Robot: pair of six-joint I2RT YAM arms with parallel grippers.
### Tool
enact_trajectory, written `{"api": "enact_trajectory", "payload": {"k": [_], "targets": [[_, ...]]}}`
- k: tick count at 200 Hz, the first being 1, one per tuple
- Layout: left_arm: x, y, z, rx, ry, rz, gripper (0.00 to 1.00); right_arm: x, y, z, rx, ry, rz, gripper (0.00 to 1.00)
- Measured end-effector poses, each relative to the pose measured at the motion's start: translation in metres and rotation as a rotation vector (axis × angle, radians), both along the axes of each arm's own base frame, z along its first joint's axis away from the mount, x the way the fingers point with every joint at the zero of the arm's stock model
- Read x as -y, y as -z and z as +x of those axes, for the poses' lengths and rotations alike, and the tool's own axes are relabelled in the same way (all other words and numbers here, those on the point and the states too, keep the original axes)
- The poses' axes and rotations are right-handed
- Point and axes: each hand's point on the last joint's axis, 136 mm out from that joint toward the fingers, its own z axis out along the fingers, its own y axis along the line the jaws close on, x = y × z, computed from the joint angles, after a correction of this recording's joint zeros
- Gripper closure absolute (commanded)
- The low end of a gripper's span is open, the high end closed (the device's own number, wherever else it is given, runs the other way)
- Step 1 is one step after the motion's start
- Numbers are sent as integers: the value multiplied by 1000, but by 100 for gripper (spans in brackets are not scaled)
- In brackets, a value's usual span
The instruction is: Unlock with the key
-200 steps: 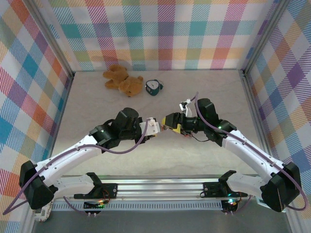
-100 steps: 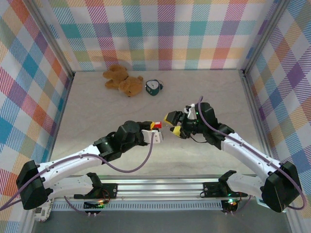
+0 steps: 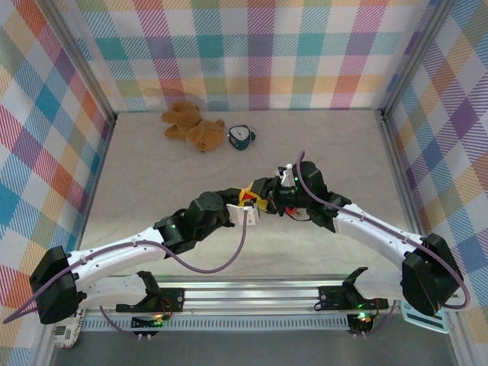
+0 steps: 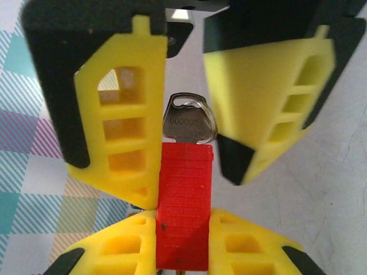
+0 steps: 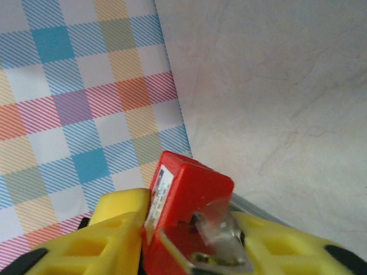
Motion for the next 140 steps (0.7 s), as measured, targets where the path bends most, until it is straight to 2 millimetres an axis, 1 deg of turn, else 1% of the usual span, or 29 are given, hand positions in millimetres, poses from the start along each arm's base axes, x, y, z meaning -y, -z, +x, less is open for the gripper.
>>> {"api": "enact_trajectory", "payload": {"k": [18, 55, 70, 84, 95, 105, 125, 140], "targets": [[-1, -1, 1, 5, -8, -2, 100, -1, -3, 1, -5, 4, 14, 71], [-3, -2, 3, 14, -26, 0, 100, -4, -5, 3, -22, 12, 38, 84], [-3, -2, 3, 14, -30, 1, 88, -4, -6, 4, -24, 13, 42, 86], [-4, -2, 2, 11, -32, -2, 68, -4, -6, 4, -22, 14, 43, 88], [-4, -1, 0, -8, -34, -16, 58, -4, -6, 4, -10, 12, 38, 90], [-6, -3, -6, -28, -18, -27, 50, -3, -4, 5, 11, 12, 23, 90], [-15, -19, -23, -75, -2, -104, 43, -1, 0, 7, 71, 2, -20, 91], [-27, -37, -35, -104, -2, -179, 42, 1, 3, 9, 131, -9, -61, 91]]}}
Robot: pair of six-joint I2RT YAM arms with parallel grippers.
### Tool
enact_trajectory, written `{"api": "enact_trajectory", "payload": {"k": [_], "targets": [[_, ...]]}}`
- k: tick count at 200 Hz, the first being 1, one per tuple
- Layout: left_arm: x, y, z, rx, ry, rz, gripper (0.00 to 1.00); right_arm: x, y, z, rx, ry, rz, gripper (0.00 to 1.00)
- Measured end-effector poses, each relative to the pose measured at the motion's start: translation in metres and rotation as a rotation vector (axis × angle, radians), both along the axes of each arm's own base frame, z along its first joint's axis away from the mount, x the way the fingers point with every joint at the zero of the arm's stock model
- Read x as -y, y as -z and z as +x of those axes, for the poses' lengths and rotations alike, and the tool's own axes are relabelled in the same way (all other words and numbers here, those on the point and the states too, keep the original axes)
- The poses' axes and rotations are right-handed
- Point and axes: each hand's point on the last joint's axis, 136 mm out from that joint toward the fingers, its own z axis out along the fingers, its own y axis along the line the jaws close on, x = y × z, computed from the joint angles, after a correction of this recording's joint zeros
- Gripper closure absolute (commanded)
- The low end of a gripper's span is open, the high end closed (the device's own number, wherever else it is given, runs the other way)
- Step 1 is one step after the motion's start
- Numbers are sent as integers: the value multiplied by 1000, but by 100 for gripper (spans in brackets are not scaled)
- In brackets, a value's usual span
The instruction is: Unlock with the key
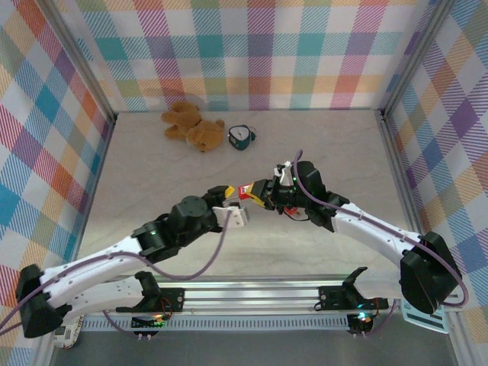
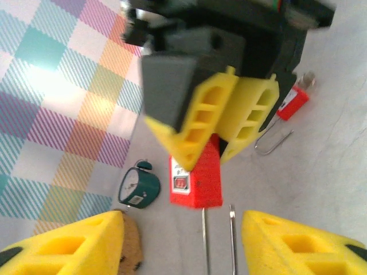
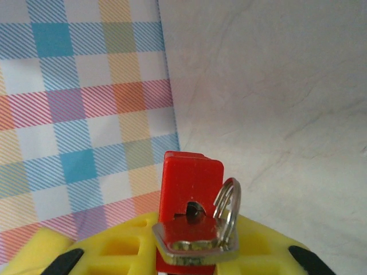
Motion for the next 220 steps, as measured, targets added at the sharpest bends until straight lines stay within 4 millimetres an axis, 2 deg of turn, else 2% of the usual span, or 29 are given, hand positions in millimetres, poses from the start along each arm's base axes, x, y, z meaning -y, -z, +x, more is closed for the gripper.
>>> {"api": "enact_trajectory", "payload": {"k": [33, 61, 101, 157, 185, 220], "targets": [[-33, -40, -22, -31, -27, -146, 40, -3, 9, 3, 104, -48, -66, 92], [-53, -45, -31, -61, -65, -199, 40, -13, 22, 0, 148, -97, -104, 92], [-57, -31, -33, -129, -91, -199, 40, -32, 53, 5, 148, -132, -119, 92], [-56, -4, -31, -205, -129, -182, 40, -44, 106, 20, 94, -135, -165, 92], [-56, 2, -31, -230, -142, -194, 40, -49, 117, 26, 92, -134, -166, 92], [-56, 3, -31, -244, -148, -203, 40, -55, 120, 41, 103, -122, -152, 92]]}}
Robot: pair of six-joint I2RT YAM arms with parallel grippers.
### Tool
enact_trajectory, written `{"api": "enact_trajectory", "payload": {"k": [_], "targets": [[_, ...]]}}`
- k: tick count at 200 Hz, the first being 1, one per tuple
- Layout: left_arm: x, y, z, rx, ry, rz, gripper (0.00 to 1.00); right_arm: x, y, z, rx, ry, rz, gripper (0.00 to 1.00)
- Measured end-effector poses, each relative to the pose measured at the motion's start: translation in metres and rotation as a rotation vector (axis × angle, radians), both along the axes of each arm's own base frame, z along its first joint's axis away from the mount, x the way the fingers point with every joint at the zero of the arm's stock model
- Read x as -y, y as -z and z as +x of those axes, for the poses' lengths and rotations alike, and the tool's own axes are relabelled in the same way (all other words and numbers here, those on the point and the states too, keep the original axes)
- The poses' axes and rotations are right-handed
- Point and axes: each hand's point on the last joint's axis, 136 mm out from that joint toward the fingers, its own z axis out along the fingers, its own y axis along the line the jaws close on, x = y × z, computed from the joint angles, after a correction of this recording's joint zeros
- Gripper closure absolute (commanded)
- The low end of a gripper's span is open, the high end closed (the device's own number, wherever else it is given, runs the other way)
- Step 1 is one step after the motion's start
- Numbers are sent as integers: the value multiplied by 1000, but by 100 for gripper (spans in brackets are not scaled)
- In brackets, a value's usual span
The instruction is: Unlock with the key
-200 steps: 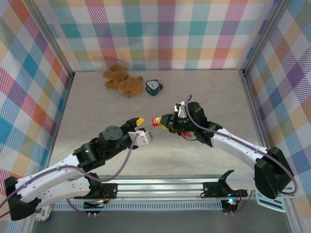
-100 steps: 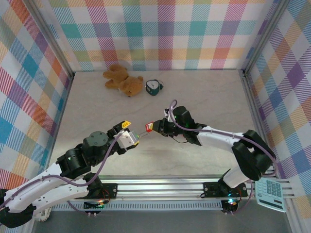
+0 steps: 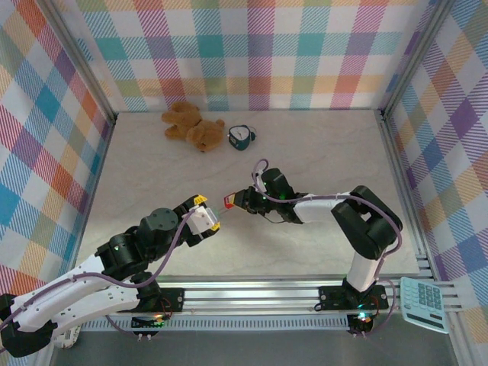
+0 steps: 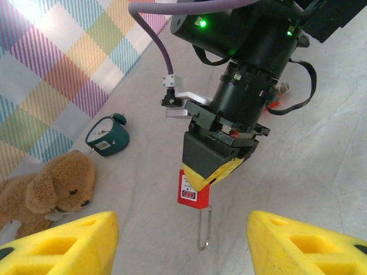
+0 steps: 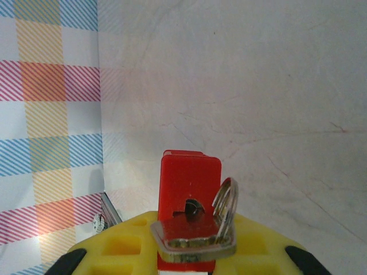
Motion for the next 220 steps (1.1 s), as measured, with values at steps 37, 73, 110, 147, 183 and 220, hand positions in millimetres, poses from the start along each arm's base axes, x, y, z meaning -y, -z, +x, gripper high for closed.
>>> {"api": "enact_trajectory", "payload": {"k": [37, 73, 110, 147, 183, 220], "targets": [[4, 8, 2, -20, -1, 24, 40, 2, 10, 14, -13, 24, 11, 92], [5, 17, 3, -34, 1, 44, 40, 7, 18, 24, -41, 56, 13, 92], [9, 18, 5, -35, 2, 46, 40, 10, 29, 34, -83, 90, 18, 92], [10, 16, 6, -30, 2, 38, 39, 13, 36, 37, -100, 102, 14, 91], [10, 19, 6, -33, 2, 43, 38, 12, 40, 36, -108, 91, 19, 84], [11, 23, 6, -40, 2, 53, 34, 13, 44, 37, -121, 90, 17, 78]]}}
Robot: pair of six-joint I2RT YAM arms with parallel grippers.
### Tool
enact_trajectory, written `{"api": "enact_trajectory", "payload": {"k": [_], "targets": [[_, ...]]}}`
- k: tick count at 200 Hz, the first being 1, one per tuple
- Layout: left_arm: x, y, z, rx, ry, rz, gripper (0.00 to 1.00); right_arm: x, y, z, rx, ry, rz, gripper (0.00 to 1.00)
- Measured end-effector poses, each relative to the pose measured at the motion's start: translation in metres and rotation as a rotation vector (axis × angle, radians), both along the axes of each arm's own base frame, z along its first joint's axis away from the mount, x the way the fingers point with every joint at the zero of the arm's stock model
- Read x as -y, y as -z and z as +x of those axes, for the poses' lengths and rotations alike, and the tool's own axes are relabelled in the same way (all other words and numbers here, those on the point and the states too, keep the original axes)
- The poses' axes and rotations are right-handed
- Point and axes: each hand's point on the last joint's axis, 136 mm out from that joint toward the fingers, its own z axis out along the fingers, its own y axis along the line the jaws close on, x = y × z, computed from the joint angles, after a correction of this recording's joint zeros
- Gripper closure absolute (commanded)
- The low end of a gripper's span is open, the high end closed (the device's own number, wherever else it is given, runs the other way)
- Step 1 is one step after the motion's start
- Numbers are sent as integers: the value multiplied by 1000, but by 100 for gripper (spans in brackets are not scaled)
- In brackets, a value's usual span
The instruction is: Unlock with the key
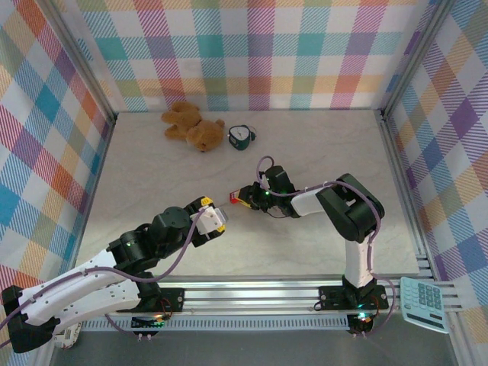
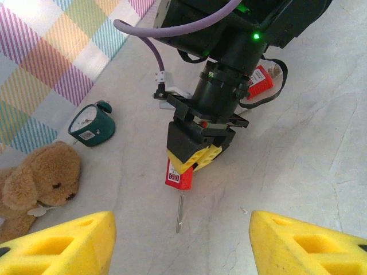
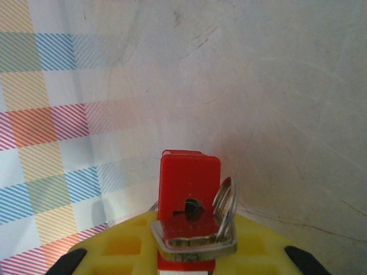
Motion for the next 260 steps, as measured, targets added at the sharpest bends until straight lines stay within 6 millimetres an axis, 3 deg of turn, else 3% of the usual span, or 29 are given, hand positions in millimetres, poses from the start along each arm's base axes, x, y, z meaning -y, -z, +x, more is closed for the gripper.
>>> {"api": "enact_trajectory", "payload": {"k": [31, 42, 80, 100, 107, 120, 145, 150, 161, 174, 199, 211, 223, 233, 246, 260], "targets": [[1, -2, -1, -2, 3, -15, 30, 4, 4, 1, -17, 6, -18, 57], [0, -5, -1, 6, 4, -27, 30, 6, 7, 0, -32, 9, -33, 45], [-2, -14, -4, 18, 6, -71, 24, 16, -3, -2, -26, 12, -90, 31], [-3, -15, -5, 14, 1, -81, 8, 30, -6, -6, -43, 31, -153, 27], [-3, -15, -4, 14, -2, -82, 1, 34, -9, -9, -49, 34, -180, 22], [-5, -16, -2, 14, -21, -88, 0, 43, -18, -13, -46, 40, -226, 18], [-12, -27, 6, 32, -98, -146, 0, 64, -53, -20, 17, 49, -298, 14], [-14, -30, 8, 35, -120, -165, 0, 68, -64, -22, 40, 45, -307, 0], [-18, -35, 14, 38, -174, -202, 0, 75, -92, -26, 111, 35, -319, 1], [-28, -39, 23, 41, -277, -254, 0, 83, -140, -31, 248, 23, -310, 1], [-51, -43, 40, 77, -480, -356, 0, 101, -252, -50, 599, 44, -268, 1], [-64, -38, 45, 120, -559, -388, 0, 119, -288, -56, 732, 106, -288, 1], [-79, -26, 52, 176, -646, -413, 0, 141, -303, -56, 813, 185, -365, 1], [-92, -10, 58, 213, -709, -412, 0, 160, -304, -51, 867, 247, -456, 1], [-116, 14, 69, 235, -816, -393, 0, 182, -291, -44, 928, 301, -581, 1], [-149, 37, 83, 236, -956, -373, 0, 199, -260, -37, 988, 301, -709, 1]]}}
